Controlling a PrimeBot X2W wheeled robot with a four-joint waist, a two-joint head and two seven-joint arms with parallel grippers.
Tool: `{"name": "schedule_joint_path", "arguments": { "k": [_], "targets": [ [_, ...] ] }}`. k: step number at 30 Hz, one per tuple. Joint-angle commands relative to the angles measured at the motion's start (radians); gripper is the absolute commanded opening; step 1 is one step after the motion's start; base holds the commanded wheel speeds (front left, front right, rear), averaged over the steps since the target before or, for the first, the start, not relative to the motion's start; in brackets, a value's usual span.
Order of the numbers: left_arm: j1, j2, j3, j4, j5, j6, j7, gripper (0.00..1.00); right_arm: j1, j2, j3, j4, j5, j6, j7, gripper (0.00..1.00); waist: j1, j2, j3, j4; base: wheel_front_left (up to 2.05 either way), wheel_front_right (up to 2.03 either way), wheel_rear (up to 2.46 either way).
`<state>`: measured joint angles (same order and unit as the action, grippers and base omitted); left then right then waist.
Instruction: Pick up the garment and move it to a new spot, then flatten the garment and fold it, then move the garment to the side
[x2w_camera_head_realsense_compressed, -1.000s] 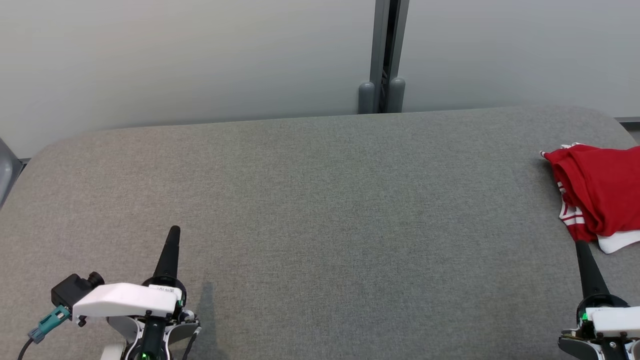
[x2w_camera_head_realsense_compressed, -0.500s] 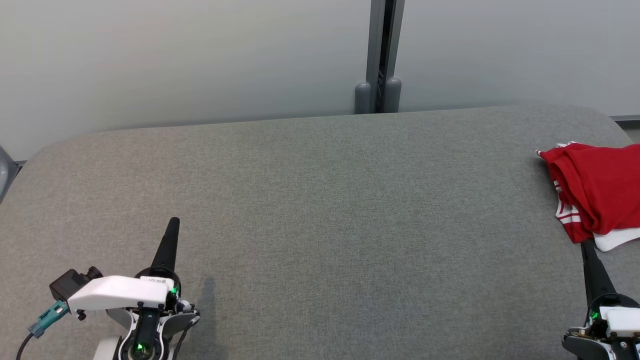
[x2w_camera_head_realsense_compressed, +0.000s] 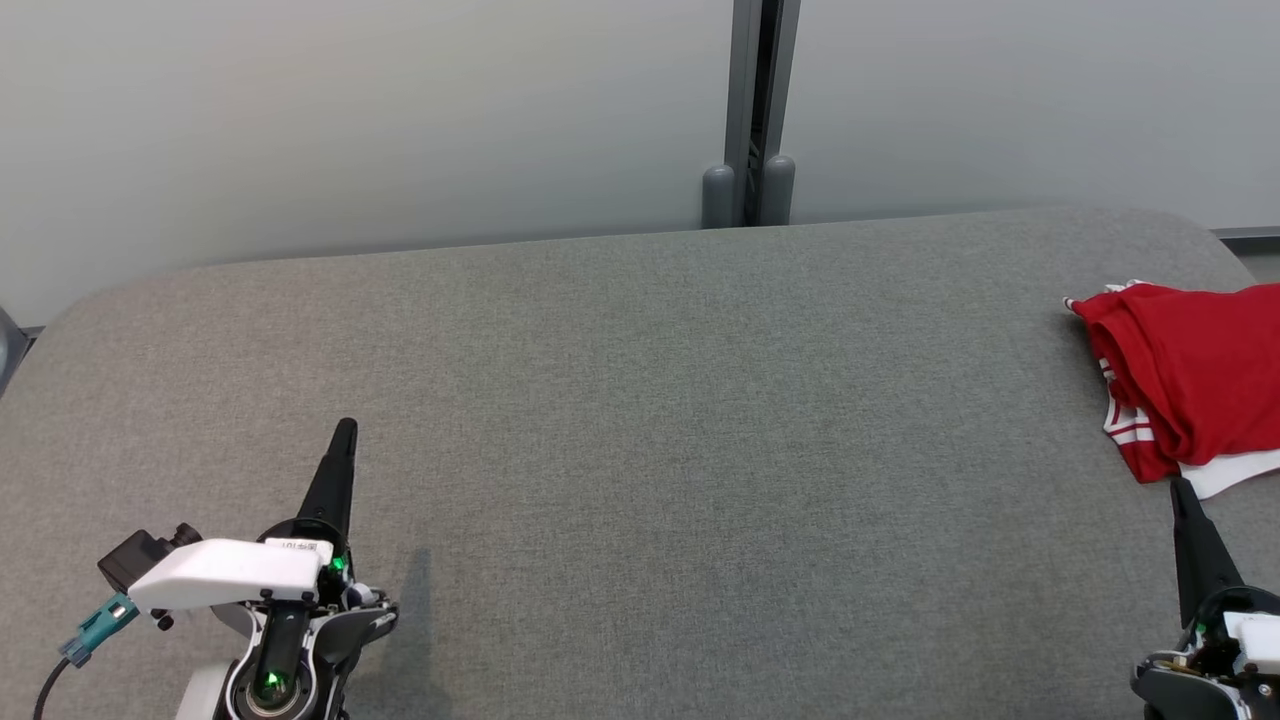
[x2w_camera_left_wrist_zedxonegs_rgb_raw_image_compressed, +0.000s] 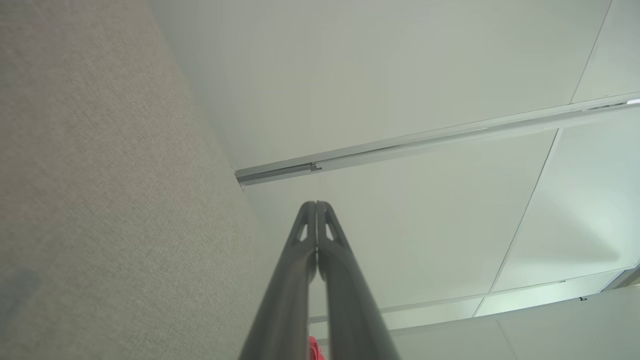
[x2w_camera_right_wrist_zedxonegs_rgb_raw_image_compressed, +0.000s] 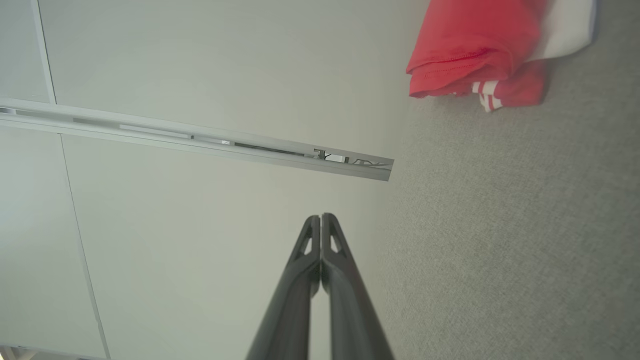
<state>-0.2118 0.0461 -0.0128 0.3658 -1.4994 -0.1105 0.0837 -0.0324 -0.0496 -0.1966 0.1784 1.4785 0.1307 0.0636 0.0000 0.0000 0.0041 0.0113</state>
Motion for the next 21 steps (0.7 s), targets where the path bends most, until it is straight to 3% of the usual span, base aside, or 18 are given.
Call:
{"name": "schedule_joint_path", "arguments": {
  "k": [1, 21],
  "targets": [
    [-0.020, 0.006, 0.006, 0.001, -0.013, -0.009, 0.005, 0.00, -0.007, -0.003, -0.007, -0.005, 0.018, 0.000, 0.011, 0.00, 0.0000, 0.0000, 0.000, 0.000, 0.00, 0.00, 0.00],
    [-0.047, 0.007, 0.013, 0.019, -0.128, -0.023, 0.037, 0.00, -0.005, -0.002, -0.027, -0.006, 0.139, 0.000, 0.040, 0.00, 0.0000, 0.0000, -0.001, -0.012, 0.00, 0.00, 0.00]
  ]
}}
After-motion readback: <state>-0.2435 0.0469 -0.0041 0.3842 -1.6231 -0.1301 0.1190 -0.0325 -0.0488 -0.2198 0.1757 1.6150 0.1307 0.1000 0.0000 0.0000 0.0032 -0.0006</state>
